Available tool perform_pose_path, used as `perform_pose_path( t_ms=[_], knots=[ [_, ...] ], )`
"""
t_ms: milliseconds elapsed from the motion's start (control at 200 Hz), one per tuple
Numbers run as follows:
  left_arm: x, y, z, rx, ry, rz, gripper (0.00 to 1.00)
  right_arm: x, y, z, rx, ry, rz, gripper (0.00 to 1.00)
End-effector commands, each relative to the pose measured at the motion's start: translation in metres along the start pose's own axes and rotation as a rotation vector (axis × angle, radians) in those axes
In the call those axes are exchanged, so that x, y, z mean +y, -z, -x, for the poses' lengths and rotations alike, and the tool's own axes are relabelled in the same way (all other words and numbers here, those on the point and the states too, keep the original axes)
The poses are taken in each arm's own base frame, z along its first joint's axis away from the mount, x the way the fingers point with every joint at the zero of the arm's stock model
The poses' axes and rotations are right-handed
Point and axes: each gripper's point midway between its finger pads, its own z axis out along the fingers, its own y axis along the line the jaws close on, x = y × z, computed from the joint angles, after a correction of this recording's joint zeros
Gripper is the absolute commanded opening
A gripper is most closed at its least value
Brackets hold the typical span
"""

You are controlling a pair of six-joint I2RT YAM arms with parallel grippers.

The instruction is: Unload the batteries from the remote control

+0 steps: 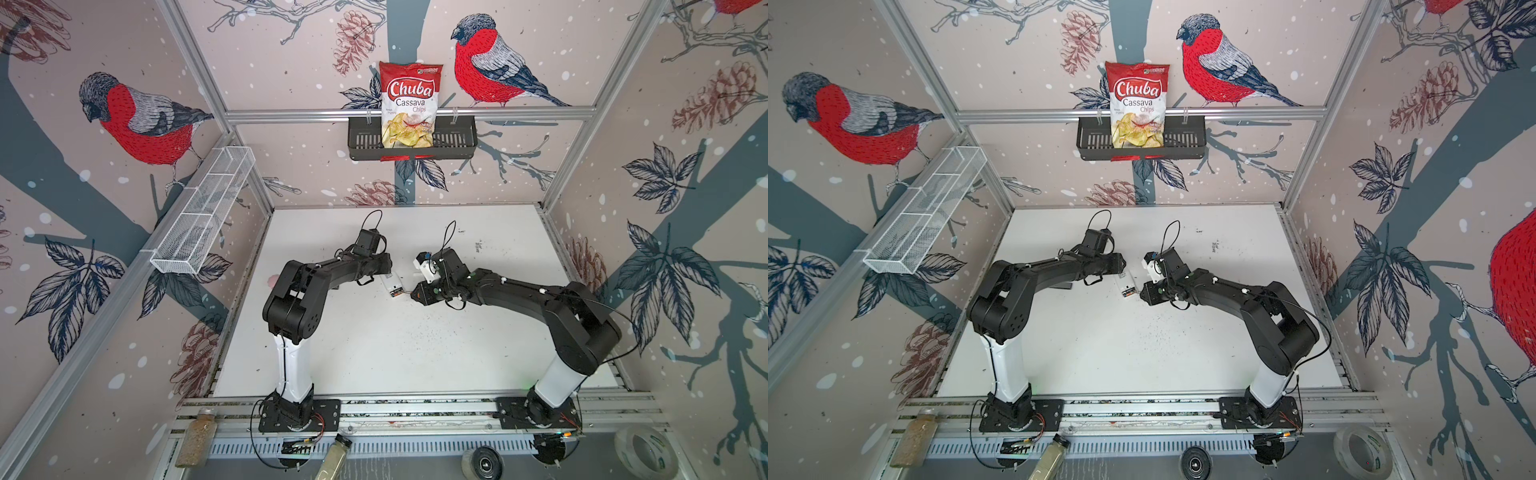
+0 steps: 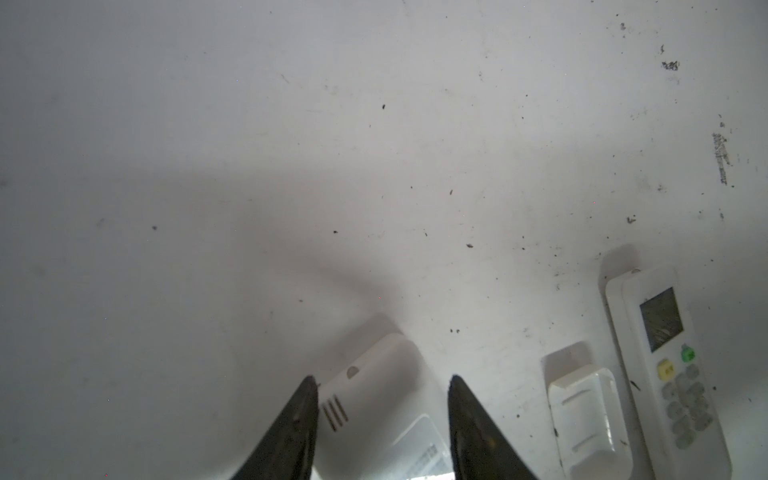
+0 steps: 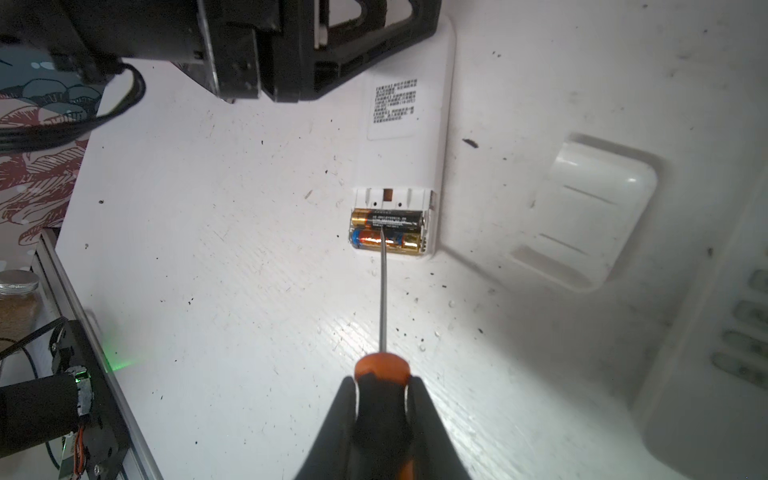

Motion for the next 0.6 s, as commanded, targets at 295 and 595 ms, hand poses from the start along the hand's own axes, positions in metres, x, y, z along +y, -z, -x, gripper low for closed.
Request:
perform_pose_path(
  t_ms=[295, 595],
  knots=[
    [-0.005, -0.007, -0.015, 0.039, -0.029, 0.004, 0.47, -0.008, -0.006, -0.001, 0.024, 0.008, -0.049, 0.10],
    [-0.003, -0.009, -0.022, 0.050, -0.032, 0.014, 0.45, -0.008, -0.008, 0.003, 0.033, 0.013, -0.088, 0.09]
  ],
)
